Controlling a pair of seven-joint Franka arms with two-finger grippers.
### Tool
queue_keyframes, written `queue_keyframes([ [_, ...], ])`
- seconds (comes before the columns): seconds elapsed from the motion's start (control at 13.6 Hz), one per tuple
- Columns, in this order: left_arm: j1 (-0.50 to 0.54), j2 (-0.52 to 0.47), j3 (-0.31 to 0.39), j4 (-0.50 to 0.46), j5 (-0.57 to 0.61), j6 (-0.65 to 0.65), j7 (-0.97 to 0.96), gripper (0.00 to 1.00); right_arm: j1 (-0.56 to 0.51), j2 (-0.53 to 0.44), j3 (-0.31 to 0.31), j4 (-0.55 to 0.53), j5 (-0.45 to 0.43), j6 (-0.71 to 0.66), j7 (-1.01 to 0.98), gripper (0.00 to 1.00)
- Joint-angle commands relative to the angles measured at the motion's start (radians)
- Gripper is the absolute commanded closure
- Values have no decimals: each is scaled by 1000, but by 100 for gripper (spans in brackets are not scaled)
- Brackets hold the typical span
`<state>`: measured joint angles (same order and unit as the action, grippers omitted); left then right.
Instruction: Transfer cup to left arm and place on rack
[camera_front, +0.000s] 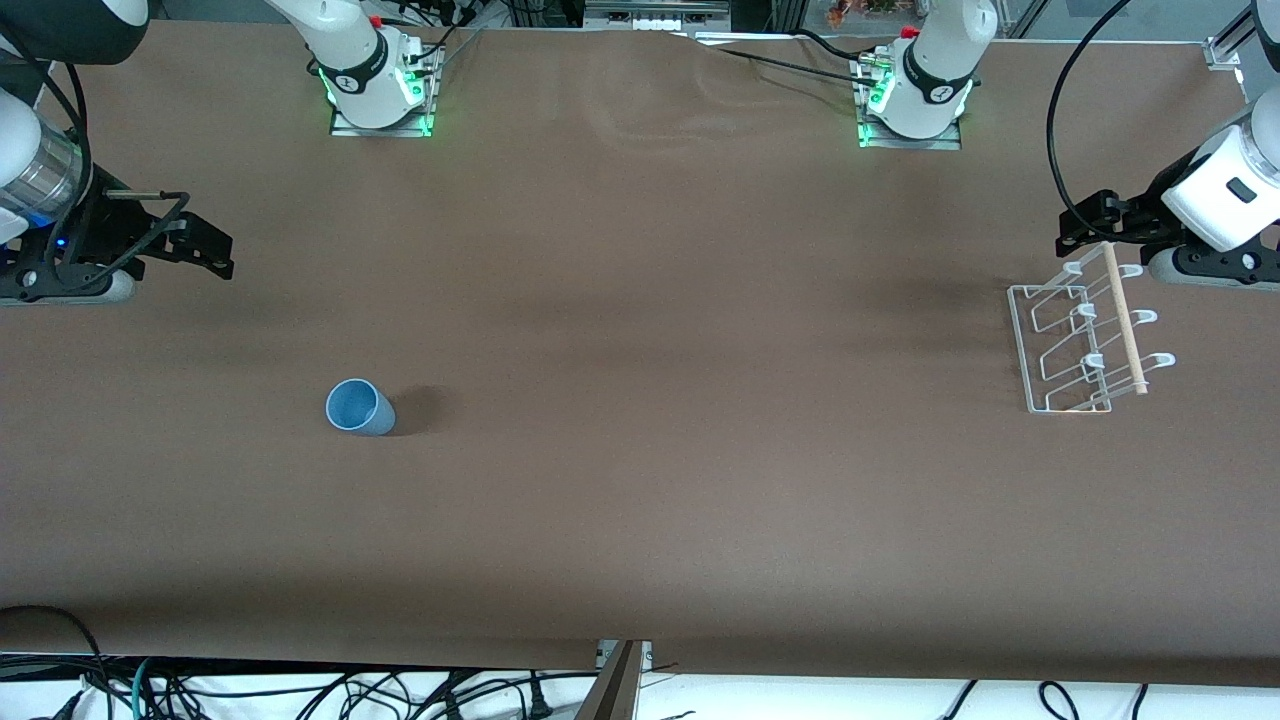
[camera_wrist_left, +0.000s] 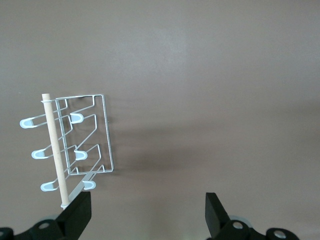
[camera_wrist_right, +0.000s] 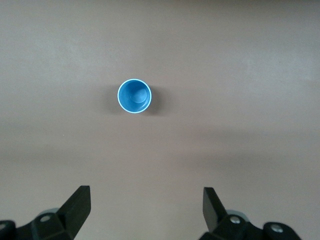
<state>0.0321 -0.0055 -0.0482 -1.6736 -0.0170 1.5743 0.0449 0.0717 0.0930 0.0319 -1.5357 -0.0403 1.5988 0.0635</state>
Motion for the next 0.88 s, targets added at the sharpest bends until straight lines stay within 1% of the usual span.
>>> queue_keyframes([
  [0.0,-1,-18,-4,-6,11,-10,-14,0,-15,14,7,37,13,-23,-13,1],
  [0.59,-1,-18,-2,-6,11,-10,-16,0,-9,17,8,37,8,-16,-7,1],
  [0.73,-1,-18,-4,-6,11,-8,-16,0,-6,59,10,37,-39,-13,2,1],
  [0.81,-1,-18,-4,-6,11,-8,-14,0,-9,85,10,37,-44,-10,-1,1],
])
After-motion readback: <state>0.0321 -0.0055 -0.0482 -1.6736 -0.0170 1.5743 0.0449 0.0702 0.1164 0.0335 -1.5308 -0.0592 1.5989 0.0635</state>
